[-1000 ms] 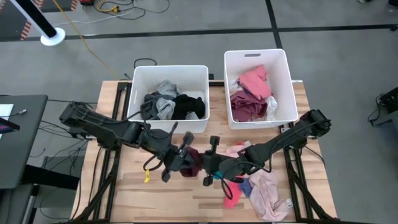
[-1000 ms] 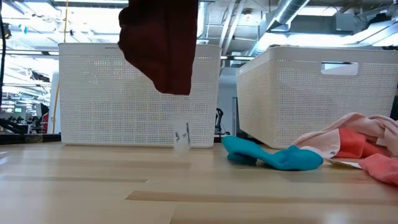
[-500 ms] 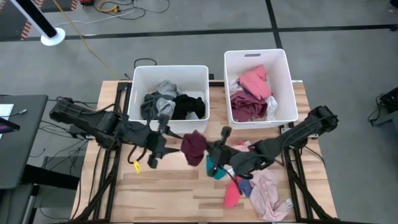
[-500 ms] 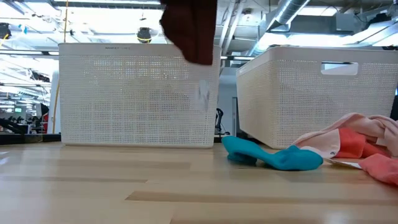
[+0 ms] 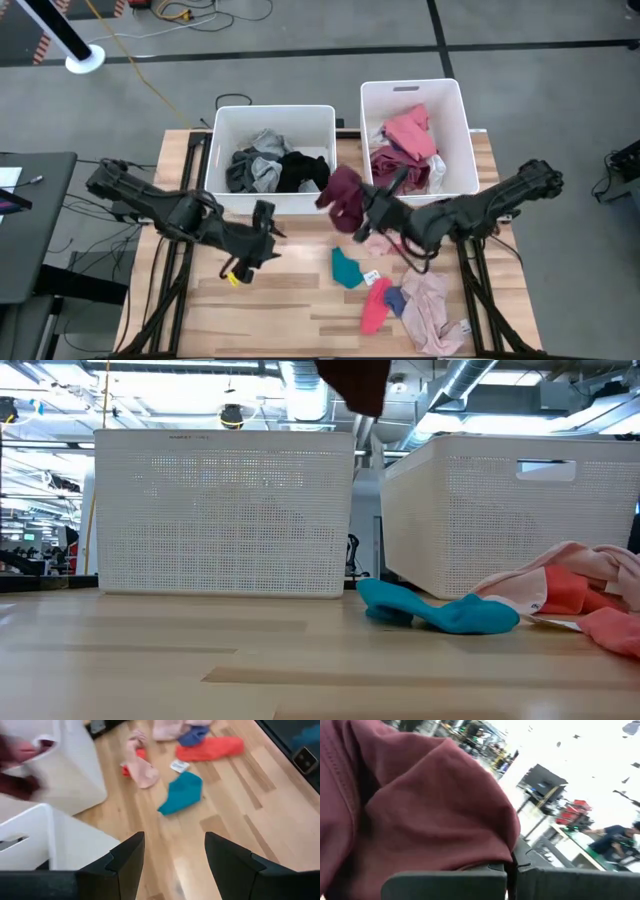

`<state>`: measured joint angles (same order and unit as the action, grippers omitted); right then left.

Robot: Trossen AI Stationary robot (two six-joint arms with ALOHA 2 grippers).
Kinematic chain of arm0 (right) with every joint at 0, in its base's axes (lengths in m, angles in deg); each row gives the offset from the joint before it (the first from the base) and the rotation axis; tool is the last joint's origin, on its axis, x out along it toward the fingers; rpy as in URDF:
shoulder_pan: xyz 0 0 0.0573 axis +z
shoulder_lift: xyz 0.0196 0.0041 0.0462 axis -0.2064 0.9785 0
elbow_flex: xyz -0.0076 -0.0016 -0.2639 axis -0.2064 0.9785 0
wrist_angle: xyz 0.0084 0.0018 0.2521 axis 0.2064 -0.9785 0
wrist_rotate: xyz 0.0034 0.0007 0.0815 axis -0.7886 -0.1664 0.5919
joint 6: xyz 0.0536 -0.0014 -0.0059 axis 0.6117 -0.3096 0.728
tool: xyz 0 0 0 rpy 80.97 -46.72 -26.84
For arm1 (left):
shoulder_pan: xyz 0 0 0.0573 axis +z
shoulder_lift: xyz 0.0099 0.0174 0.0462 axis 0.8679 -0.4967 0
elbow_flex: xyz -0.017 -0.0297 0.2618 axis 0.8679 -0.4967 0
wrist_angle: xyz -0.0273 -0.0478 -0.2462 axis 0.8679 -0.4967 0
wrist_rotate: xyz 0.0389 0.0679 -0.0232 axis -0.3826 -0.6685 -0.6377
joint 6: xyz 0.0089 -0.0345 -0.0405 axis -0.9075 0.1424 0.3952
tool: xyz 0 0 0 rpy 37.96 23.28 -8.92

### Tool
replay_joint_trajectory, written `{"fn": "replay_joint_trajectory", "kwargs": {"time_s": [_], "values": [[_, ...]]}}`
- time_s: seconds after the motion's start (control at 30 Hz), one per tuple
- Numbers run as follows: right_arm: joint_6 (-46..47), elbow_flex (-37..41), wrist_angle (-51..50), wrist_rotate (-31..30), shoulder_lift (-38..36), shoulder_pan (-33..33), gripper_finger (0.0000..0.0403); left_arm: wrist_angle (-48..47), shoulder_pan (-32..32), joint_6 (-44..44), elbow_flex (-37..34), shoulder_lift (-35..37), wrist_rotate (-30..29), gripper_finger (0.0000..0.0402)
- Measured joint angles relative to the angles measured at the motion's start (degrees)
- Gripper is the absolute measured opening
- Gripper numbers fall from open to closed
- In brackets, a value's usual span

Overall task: Sort clothes
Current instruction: Put the dark red underwear into the right white laundry organizer

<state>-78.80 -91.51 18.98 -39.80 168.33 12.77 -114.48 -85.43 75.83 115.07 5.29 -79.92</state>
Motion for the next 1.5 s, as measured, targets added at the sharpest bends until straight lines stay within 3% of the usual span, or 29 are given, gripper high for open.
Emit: {"fn": "replay_joint_trajectory", "kwargs": {"time_s": [0.37,0.5,0.67,0.8,0.93,1.27,1.5], "values": [[-1.6,0.0,-9.7,-3.0,-11.1,-7.3,0.0000,0.3,-3.5,0.3,0.0,-8.8,0.1,0.0203],[4.6,0.0,-19.6,-3.1,-15.9,-11.5,0.0000,1.7,-3.9,-0.1,0.0,-12.0,0.1,0.0203],[19.1,0.0,-38.2,-1.5,-21.7,-18.5,0.0000,4.7,-3.9,-2.2,0.0,-15.5,0.1,0.0203],[30.6,0.0,-51.6,3.0,-25.3,-24.8,0.0000,12.0,-3.9,-5.0,-2.5,-16.3,0.9,0.0203],[36.6,0.0,-59.3,8.9,-26.8,-30.4,0.0000,19.5,-3.6,-7.7,-6.4,-16.4,1.4,0.0203],[39.3,0.0,-68.0,19.0,-22.9,-40.2,0.0000,35.8,-0.2,-8.7,-15.3,-16.4,7.5,0.0203],[39.4,0.0,-72.6,30.8,-19.0,-48.3,0.0000,43.9,1.3,-8.8,-19.7,-16.4,10.5,0.0203]]}}
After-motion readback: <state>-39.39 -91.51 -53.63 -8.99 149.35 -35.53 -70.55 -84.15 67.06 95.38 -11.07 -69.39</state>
